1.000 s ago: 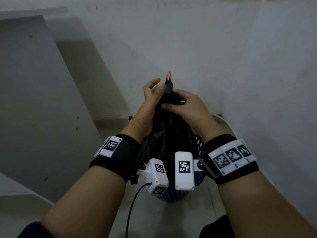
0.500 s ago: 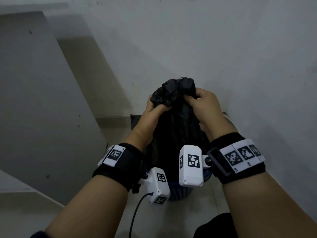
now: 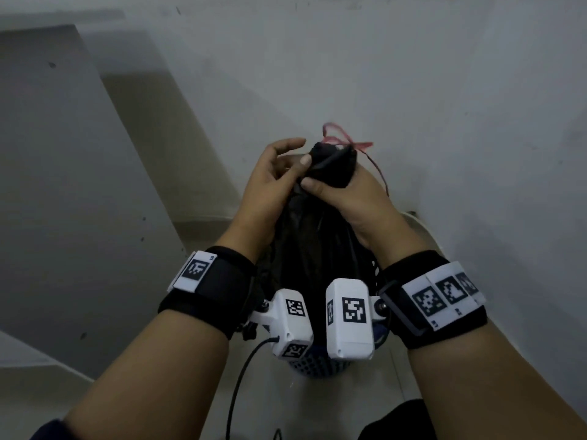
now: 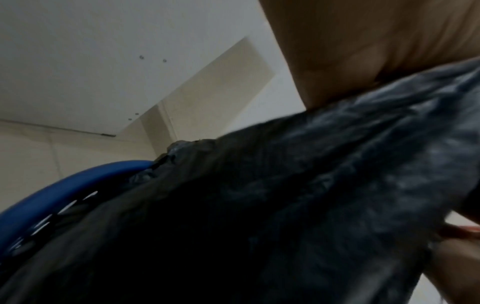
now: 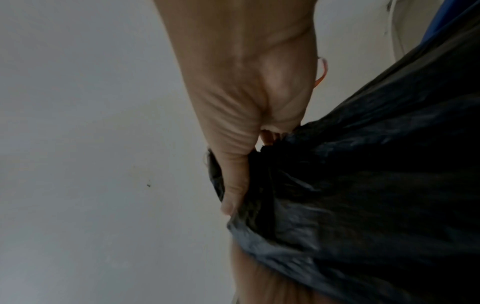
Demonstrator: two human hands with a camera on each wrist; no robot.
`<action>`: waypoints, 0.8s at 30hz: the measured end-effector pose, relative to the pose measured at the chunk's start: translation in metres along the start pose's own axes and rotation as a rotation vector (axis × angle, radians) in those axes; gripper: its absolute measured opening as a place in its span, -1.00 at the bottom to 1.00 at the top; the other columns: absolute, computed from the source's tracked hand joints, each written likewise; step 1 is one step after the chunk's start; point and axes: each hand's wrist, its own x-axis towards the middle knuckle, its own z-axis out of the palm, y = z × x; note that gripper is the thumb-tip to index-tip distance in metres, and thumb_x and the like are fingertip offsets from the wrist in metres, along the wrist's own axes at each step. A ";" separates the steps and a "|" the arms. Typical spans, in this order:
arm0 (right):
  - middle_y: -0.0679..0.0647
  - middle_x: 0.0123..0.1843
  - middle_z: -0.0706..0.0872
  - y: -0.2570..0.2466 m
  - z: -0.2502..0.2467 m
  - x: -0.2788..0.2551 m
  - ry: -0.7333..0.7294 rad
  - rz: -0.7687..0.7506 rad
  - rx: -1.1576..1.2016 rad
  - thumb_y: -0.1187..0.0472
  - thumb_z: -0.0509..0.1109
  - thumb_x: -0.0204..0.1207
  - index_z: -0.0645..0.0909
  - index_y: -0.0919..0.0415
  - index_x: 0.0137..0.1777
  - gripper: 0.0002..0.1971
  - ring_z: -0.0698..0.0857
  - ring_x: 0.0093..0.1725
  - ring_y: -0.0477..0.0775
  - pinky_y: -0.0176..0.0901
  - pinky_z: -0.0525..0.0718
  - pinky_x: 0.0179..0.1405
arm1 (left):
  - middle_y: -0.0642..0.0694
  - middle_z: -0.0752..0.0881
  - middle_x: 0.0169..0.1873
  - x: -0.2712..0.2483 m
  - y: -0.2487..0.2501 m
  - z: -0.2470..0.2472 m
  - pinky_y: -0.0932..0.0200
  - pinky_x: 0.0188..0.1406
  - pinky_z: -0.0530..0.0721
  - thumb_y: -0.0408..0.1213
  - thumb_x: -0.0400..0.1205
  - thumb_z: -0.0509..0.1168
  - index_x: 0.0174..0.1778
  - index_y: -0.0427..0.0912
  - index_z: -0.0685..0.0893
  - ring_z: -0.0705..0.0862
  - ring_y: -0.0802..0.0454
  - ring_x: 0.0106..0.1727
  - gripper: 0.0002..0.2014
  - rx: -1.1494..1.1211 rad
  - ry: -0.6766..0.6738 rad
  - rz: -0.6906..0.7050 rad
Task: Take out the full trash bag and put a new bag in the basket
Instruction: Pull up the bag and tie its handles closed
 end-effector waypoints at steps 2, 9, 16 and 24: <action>0.15 0.03 0.84 0.009 0.001 0.002 0.093 0.011 0.000 0.10 0.65 0.20 0.75 0.13 0.09 -0.57 0.81 0.09 0.15 0.21 0.69 0.24 | -0.23 0.76 0.14 -0.007 0.000 0.000 0.06 0.20 0.70 -0.20 0.77 0.15 0.39 -0.27 0.51 0.75 -0.10 0.18 -0.68 -0.086 -0.058 -0.030; 0.34 0.00 0.82 0.010 0.003 0.007 0.224 0.223 0.322 0.25 0.47 0.51 0.71 0.42 0.06 -0.78 0.82 0.01 0.29 0.22 0.74 0.13 | -0.01 0.27 0.62 -0.022 -0.063 -0.015 -0.04 0.58 0.37 0.11 0.11 0.68 0.60 0.16 0.07 0.30 0.15 0.62 0.21 0.220 -0.174 -0.142; 0.17 0.01 0.81 0.010 -0.016 0.009 0.272 0.254 0.337 0.23 0.42 0.57 0.67 0.36 0.14 -0.77 0.82 -0.08 0.06 -0.16 0.79 -0.07 | 0.07 0.80 0.02 -0.016 -0.085 -0.006 0.12 0.17 0.64 -0.23 0.54 0.50 0.22 -0.12 0.68 0.76 0.21 0.06 -0.66 0.376 -0.224 -0.288; 0.23 -0.05 0.75 0.025 -0.044 0.011 0.377 0.377 0.503 0.28 0.34 0.63 0.63 0.35 -0.02 -0.88 0.74 -0.11 0.20 -0.06 0.78 -0.40 | -0.16 0.73 0.26 -0.023 -0.097 -0.005 -0.13 0.44 0.54 -0.18 0.56 0.36 0.41 -0.07 0.59 0.70 -0.13 0.30 -0.54 0.010 -0.264 -0.420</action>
